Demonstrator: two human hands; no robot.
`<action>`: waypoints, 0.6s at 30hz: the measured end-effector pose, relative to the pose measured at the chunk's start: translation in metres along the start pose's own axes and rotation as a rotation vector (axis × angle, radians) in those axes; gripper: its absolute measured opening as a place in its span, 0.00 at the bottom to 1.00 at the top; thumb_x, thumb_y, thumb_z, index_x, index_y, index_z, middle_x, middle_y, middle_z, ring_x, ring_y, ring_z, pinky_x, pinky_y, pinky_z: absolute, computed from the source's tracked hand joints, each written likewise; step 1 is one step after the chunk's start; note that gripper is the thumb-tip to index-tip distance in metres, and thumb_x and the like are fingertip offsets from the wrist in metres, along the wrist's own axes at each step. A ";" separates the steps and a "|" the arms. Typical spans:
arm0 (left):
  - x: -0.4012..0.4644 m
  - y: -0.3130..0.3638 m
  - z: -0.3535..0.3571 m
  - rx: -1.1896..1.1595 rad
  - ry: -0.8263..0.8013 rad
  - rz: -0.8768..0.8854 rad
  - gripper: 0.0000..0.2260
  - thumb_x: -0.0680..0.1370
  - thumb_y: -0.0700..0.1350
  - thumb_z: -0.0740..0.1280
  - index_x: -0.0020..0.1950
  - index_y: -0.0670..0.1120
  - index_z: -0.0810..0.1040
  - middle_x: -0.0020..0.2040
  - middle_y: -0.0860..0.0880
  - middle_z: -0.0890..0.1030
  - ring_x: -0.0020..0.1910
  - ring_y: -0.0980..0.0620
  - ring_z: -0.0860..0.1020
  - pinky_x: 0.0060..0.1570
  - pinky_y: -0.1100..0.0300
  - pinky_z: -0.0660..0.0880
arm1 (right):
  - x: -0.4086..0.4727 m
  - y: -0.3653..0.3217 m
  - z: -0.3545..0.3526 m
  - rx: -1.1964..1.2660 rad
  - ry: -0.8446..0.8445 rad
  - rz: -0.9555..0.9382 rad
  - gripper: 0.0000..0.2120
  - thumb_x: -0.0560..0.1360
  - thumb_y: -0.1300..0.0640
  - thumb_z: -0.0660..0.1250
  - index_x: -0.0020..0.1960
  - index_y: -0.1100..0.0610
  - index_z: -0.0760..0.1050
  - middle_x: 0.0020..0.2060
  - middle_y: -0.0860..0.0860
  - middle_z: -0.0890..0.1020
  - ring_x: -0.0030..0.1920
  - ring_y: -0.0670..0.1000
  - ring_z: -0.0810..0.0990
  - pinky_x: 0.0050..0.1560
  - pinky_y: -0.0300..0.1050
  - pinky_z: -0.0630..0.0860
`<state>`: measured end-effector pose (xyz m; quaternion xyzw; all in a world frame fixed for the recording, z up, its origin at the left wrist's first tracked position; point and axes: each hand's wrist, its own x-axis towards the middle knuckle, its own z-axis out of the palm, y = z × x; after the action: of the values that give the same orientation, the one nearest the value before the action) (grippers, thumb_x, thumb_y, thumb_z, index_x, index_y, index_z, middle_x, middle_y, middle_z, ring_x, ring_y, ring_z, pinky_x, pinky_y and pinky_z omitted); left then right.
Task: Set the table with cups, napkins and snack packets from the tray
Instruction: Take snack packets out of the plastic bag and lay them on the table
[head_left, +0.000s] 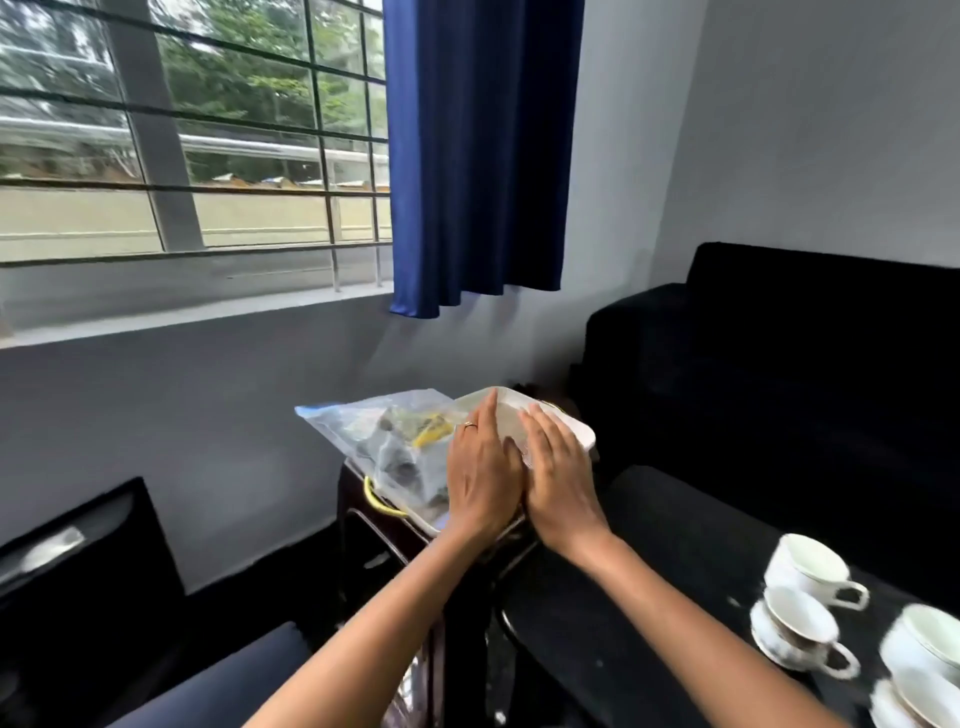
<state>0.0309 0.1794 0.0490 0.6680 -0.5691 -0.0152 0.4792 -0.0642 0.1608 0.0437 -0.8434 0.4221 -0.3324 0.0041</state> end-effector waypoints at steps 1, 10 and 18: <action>0.012 -0.009 -0.003 0.019 0.012 -0.014 0.27 0.78 0.38 0.60 0.76 0.44 0.58 0.72 0.43 0.69 0.70 0.45 0.67 0.70 0.55 0.61 | 0.014 -0.004 0.008 -0.005 -0.011 -0.008 0.23 0.81 0.57 0.52 0.75 0.59 0.55 0.75 0.55 0.57 0.76 0.52 0.53 0.75 0.44 0.46; 0.070 -0.103 -0.017 0.142 0.086 -0.192 0.28 0.78 0.41 0.61 0.76 0.42 0.55 0.75 0.43 0.63 0.73 0.45 0.61 0.73 0.52 0.54 | 0.106 -0.028 0.090 -0.051 -0.168 -0.062 0.26 0.79 0.54 0.54 0.75 0.56 0.54 0.76 0.53 0.55 0.75 0.52 0.52 0.73 0.48 0.49; 0.077 -0.153 -0.019 0.272 -0.091 -0.394 0.26 0.81 0.45 0.54 0.78 0.44 0.50 0.79 0.45 0.49 0.78 0.47 0.47 0.74 0.47 0.45 | 0.169 -0.063 0.154 0.061 -0.326 0.009 0.21 0.79 0.53 0.56 0.71 0.57 0.64 0.72 0.54 0.65 0.72 0.53 0.61 0.70 0.48 0.55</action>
<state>0.1829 0.1149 -0.0005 0.8231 -0.4458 -0.0616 0.3464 0.1388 0.0384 0.0364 -0.8838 0.4093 -0.2037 0.0995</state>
